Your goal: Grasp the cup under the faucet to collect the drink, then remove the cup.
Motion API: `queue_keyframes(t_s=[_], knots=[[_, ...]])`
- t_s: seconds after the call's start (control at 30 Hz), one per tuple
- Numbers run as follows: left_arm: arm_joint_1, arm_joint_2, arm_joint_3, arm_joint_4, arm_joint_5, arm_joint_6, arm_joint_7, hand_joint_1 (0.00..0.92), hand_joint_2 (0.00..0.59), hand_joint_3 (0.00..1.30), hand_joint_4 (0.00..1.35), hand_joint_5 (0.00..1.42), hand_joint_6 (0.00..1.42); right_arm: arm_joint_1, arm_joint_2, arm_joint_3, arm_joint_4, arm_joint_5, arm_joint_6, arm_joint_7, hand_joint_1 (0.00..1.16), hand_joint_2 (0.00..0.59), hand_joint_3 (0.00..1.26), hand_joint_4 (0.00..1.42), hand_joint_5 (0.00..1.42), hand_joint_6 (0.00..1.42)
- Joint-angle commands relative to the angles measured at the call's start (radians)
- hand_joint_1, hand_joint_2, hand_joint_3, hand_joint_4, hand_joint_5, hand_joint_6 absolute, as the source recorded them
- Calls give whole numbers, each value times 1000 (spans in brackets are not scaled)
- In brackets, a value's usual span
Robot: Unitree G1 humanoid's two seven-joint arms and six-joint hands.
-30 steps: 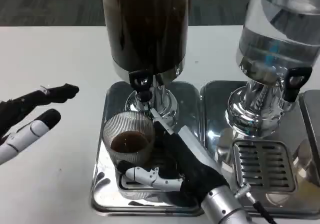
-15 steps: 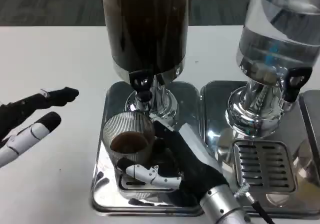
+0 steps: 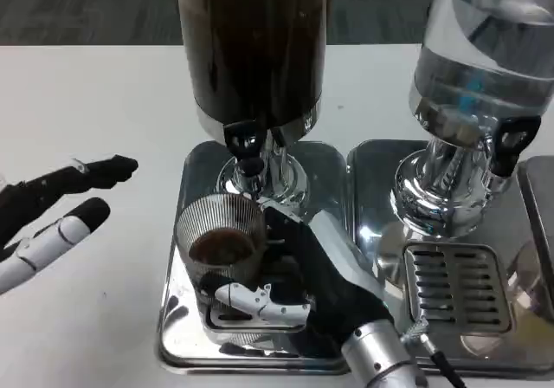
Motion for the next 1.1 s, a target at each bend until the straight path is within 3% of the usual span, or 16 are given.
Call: queue_keyframes(t_s=[0.03,0.47,1.1], knots=[[9,12,4,0,4,5,6,0,203,247,218,193,159,16,5,4,2,-6,-16,-29,631,201,268,312,451,556],[-3,4,-10,16,7,3,6,0,204,233,207,193,159,36,1,-6,-5,-11,-34,-75,652,196,331,410,569,718],[-42,3,-32,58,6,-9,4,0,211,213,204,193,160,59,-1,-34,-21,-8,-59,-119,666,208,369,457,632,799]])
